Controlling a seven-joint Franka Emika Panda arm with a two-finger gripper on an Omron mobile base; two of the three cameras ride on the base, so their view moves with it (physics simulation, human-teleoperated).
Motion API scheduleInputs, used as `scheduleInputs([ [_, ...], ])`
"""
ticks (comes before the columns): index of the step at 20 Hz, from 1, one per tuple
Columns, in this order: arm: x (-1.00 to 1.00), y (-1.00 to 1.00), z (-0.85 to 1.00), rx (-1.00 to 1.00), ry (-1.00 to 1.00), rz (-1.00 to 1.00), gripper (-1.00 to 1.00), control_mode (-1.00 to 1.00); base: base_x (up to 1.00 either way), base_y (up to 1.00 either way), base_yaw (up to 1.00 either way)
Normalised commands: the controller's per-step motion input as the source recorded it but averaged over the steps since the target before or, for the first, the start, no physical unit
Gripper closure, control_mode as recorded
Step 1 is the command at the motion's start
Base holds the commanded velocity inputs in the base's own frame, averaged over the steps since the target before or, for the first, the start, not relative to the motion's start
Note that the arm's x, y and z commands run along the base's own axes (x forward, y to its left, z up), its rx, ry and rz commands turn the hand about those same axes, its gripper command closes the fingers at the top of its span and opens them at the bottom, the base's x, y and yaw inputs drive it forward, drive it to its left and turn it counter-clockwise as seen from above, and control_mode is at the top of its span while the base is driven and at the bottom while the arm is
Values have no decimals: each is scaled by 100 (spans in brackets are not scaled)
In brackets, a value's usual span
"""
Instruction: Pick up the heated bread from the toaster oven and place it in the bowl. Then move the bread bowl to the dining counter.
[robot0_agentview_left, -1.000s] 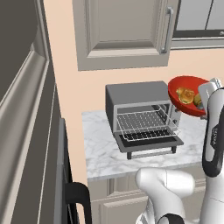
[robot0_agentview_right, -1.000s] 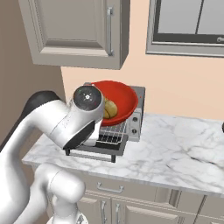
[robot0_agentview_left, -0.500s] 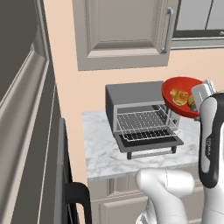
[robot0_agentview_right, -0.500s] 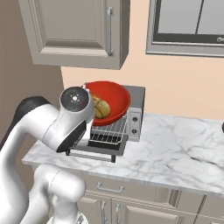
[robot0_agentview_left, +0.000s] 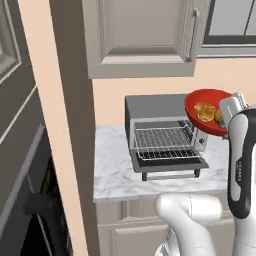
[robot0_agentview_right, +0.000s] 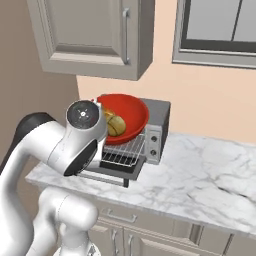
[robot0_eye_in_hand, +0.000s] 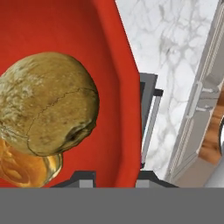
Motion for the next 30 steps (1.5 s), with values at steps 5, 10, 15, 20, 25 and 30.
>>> scheduleInputs([
  [5, 0, 0, 0, 0, 0, 0, 100, 100, -37, -79, 48],
  [10, 0, 0, 0, 0, 0, 0, 100, 100, -53, -35, 91],
  [15, 0, 0, 0, 0, 0, 0, 100, 100, -10, -13, 100],
  [20, 0, 0, 0, 0, 0, 0, 100, 100, -1, -2, 100],
  [25, 0, 0, 0, 0, 0, 0, 100, 100, -36, -10, 97],
  [30, 0, 0, 0, 0, 0, 0, 100, 100, -24, -5, 99],
])
